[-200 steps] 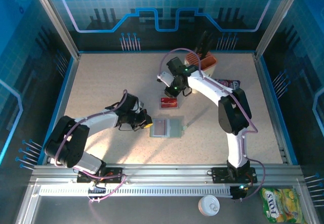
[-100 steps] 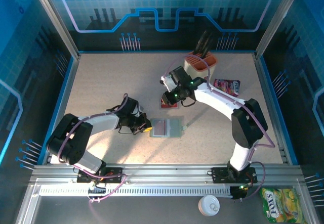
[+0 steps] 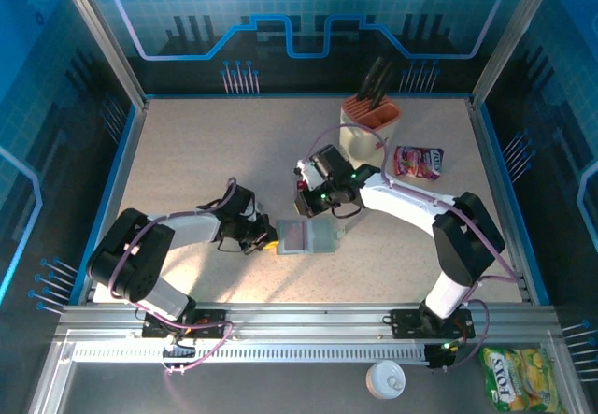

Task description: Take the credit cards out of the card holder

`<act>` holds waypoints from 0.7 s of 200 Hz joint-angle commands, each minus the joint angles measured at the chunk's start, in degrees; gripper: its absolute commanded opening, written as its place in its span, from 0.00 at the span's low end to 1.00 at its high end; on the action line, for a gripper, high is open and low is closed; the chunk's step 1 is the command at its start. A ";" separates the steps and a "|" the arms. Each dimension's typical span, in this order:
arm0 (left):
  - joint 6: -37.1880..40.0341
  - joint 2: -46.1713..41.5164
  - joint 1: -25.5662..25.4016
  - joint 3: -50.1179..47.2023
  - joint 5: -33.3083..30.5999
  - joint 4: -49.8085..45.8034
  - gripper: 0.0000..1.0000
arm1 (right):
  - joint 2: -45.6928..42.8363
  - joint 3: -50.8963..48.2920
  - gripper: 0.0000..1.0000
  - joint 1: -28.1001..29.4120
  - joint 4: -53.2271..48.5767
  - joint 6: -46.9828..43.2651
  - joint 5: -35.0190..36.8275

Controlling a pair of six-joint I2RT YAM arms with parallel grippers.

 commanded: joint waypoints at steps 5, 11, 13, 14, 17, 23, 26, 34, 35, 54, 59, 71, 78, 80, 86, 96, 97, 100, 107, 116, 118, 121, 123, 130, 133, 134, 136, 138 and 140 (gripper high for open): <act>0.72 0.63 0.24 -1.22 0.96 -0.66 0.04 | -0.97 -4.40 0.12 0.73 8.80 10.29 -6.02; 0.71 0.53 0.20 -1.25 0.81 -0.58 0.04 | -0.97 -5.45 0.12 0.71 10.75 12.43 -6.69; 0.72 0.53 0.22 -1.25 0.78 -0.59 0.04 | -1.01 -5.76 0.12 0.68 11.24 13.08 -6.93; 0.72 0.53 0.20 -1.28 0.78 -0.57 0.04 | -0.99 -5.88 0.12 0.67 11.52 13.48 -7.02; 0.72 0.52 0.22 -1.30 0.72 -0.53 0.04 | -0.97 -6.32 0.12 0.73 12.15 14.39 -7.12; 0.72 0.53 0.20 -1.24 0.57 -0.44 0.04 | -0.90 -6.97 0.12 0.73 13.29 16.30 -7.36; 0.76 0.52 0.21 -1.20 0.57 -0.35 0.04 | -0.81 -7.29 0.12 0.73 13.80 17.14 -7.48; 0.72 0.65 0.20 -1.17 0.48 -0.23 0.04 | -0.56 -8.00 0.12 0.73 14.70 19.01 -7.70; 0.72 0.69 0.20 -1.15 0.45 -0.17 0.04 | -0.54 -8.06 0.12 0.73 14.83 19.30 -7.72; 0.94 1.09 0.27 -0.95 0.43 -0.03 0.04 | 0.33 -8.97 0.11 0.73 15.47 22.96 -8.21; 0.98 1.21 0.21 -0.89 0.45 -0.08 0.04 | 0.71 -8.97 0.11 0.73 15.26 23.43 -8.31; 1.06 1.15 0.22 -0.86 0.45 -0.12 0.04 | 1.58 -8.46 0.11 0.67 13.78 24.32 -8.52; 1.10 1.06 0.23 -0.87 0.42 -0.14 0.04 | 2.07 -7.98 0.11 0.73 12.71 24.57 -8.68; 1.08 1.10 0.25 -0.84 0.42 -0.12 0.04 | 2.21 -7.84 0.11 0.73 12.52 24.60 -8.76; 1.05 1.03 0.20 -0.82 0.35 -0.21 0.04 | 2.68 -7.63 0.12 0.72 12.18 24.60 -9.14; 1.15 1.05 0.24 -0.85 0.26 -0.19 0.04 | 3.35 -7.43 0.15 0.73 12.06 24.69 -9.78; 1.15 1.05 0.26 -0.86 0.26 -0.20 0.04 | 3.39 -7.47 0.16 0.73 12.02 24.69 -9.81; 1.23 1.06 0.21 -0.87 0.25 -0.16 0.04 | 3.54 -7.48 0.17 0.70 11.99 24.69 -9.89; 1.20 1.11 0.22 -0.91 0.16 -0.14 0.04 | 3.88 -7.50 0.19 0.73 11.90 24.76 -9.92; 1.32 1.17 0.26 -0.83 0.16 -0.14 0.04 | 4.25 -7.51 0.21 0.73 11.96 24.86 -9.87; 1.33 1.19 0.28 -0.79 0.14 -0.13 0.04 | 4.33 -7.55 0.21 0.73 11.98 24.93 -9.85; 1.33 1.14 0.28 -0.82 0.12 -0.17 0.04 | 4.45 -7.65 0.22 0.68 11.92 24.95 -9.77; 1.33 1.14 0.28 -0.86 0.15 -0.15 0.04 | 4.52 -7.60 0.23 0.72 11.84 25.02 -9.76; 1.25 1.12 0.26 -0.94 0.15 -0.04 0.04 | 4.87 -7.64 0.25 0.58 11.68 25.08 -9.73; 1.20 1.08 0.27 -1.00 0.09 -0.03 0.04 | 5.07 -7.56 0.26 0.57 11.58 25.08 -9.76; 1.22 1.06 0.28 -1.02 0.08 0.01 0.04 | 5.12 -7.53 0.27 0.61 11.56 25.11 -9.80; 1.17 0.99 0.32 -0.99 0.05 0.04 0.04 | 5.17 -7.53 0.27 0.64 11.48 25.13 -9.83; 1.16 1.03 0.29 -1.07 0.07 0.14 0.04 | 5.29 -7.57 0.28 0.58 11.46 25.13 -9.84; 1.20 0.91 0.29 -1.12 0.01 0.16 0.04 | 5.41 -7.54 0.29 0.56 11.53 25.04 -9.85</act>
